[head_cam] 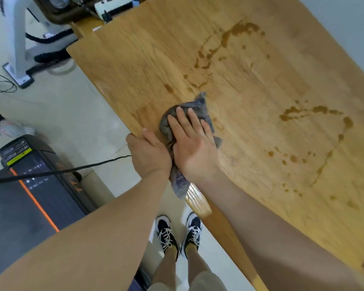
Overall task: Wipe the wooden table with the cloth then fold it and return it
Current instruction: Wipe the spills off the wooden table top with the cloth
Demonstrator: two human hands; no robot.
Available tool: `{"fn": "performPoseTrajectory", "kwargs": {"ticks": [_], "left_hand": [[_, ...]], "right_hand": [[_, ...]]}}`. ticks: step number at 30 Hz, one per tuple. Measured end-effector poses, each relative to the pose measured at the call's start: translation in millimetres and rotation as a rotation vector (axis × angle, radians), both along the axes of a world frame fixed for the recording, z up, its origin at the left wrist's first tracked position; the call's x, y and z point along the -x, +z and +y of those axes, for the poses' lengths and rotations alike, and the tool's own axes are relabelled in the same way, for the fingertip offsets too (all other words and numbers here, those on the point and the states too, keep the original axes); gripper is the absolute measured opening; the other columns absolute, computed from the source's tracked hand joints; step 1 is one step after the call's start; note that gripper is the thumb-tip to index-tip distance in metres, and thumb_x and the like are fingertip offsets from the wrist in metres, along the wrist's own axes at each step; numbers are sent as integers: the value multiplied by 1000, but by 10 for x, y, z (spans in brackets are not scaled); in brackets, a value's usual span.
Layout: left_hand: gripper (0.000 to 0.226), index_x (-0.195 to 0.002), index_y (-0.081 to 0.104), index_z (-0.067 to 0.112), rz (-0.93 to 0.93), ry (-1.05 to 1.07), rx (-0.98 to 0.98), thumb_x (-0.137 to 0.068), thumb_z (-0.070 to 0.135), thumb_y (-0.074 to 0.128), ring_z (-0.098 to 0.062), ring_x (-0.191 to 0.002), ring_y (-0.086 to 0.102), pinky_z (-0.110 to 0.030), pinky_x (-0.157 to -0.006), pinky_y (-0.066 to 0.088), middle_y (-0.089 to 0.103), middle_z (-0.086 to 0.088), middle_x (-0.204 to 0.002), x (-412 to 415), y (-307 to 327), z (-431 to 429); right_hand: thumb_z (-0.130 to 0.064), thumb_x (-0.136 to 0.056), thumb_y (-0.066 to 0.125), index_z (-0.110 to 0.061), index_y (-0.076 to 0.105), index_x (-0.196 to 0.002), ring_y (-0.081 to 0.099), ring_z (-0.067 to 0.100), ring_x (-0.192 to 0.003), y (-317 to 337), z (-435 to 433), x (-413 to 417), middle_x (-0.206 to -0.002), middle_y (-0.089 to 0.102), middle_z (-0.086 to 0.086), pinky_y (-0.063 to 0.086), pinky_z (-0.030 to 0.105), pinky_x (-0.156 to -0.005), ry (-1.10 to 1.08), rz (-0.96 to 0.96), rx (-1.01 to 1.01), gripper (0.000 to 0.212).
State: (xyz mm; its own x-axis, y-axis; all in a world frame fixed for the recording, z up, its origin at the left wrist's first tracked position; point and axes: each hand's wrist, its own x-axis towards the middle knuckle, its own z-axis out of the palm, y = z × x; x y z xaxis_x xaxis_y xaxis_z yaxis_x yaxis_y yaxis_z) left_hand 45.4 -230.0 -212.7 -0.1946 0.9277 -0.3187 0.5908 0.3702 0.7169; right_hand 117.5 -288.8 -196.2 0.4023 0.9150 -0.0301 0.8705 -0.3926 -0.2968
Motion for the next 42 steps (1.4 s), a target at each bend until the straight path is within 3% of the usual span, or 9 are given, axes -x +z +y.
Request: {"fn": "performPoseTrajectory", "kwargs": {"ticks": [5, 8, 14, 19, 24, 27, 34, 38, 42], "left_hand": [[45, -116, 44, 2, 11, 1, 13, -101, 39, 25, -36, -94, 57, -34, -69, 34, 59, -16, -108, -10, 35, -19], [41, -111, 45, 3, 29, 0, 35, -101, 38, 24, -30, -86, 56, -32, -67, 33, 59, -12, -102, -41, 108, -25], [30, -95, 38, 10, 113, -18, 20, -102, 36, 23, -23, -72, 43, -32, -62, 28, 49, -4, -84, -41, 135, -24], [41, -103, 43, 5, 116, -14, 34, -102, 39, 21, -25, -74, 46, -35, -66, 34, 49, -2, -81, -37, 96, -16], [40, -99, 43, 6, 75, 4, 34, -102, 40, 23, -19, -65, 48, -31, -54, 30, 51, 0, -75, -42, 77, -16], [38, -99, 43, 5, 69, 3, -1, -102, 38, 24, -24, -70, 50, -32, -60, 34, 53, -4, -79, -37, 73, -10], [31, -100, 43, 9, 45, -38, 6, -102, 34, 25, -25, -73, 51, -30, -62, 32, 56, -6, -87, -19, 76, -18], [35, -118, 46, 2, -80, -22, -8, -101, 28, 31, -21, -85, 50, -25, -69, 35, 56, -9, -104, 7, 62, -2], [31, -108, 49, 6, -222, -125, 0, -93, 32, 40, -14, -84, 50, -16, -70, 37, 56, -8, -100, 141, 94, 186]], "right_hand": [[-24, -91, 46, -14, 56, -135, 39, 23, -139, 149, -875, -169, -146, 49, 4, 34, 40, -109, 63, 32, -20, 47], [-11, -78, 57, -9, 63, -123, 53, 19, -118, 138, -676, -293, -122, 66, 8, 45, 30, -90, -61, 100, -196, 46], [-22, -79, 48, -8, 62, -121, 53, 33, -105, 64, 448, -253, -114, 59, 14, 50, 45, -85, 39, 86, -135, 46], [-20, -77, 48, -10, 63, -120, 52, 30, -98, 81, -178, -409, -107, 58, 11, 49, 40, -80, 74, 121, -138, 47], [-19, -77, 44, -11, 61, -124, 50, 31, -108, 32, -659, -511, -119, 58, 13, 47, 43, -84, 1, 74, -144, 51], [-20, -79, 51, -12, 60, -123, 48, 32, -110, -9, -102, -413, -120, 57, 11, 46, 45, -85, -9, -2, -122, 46], [-16, -90, 55, -15, 51, -135, 39, 26, -130, 32, 1298, -204, -139, 48, 4, 37, 44, -105, 99, 167, -105, 46], [-4, -76, 48, -7, 63, -121, 52, 25, -116, 61, 842, -219, -122, 63, 9, 48, 45, -95, 54, 300, -235, 48], [-13, -81, 41, -7, 65, -123, 51, 24, -123, 130, 236, -188, -130, 62, 8, 46, 47, -100, 41, 261, -169, 49]]}}
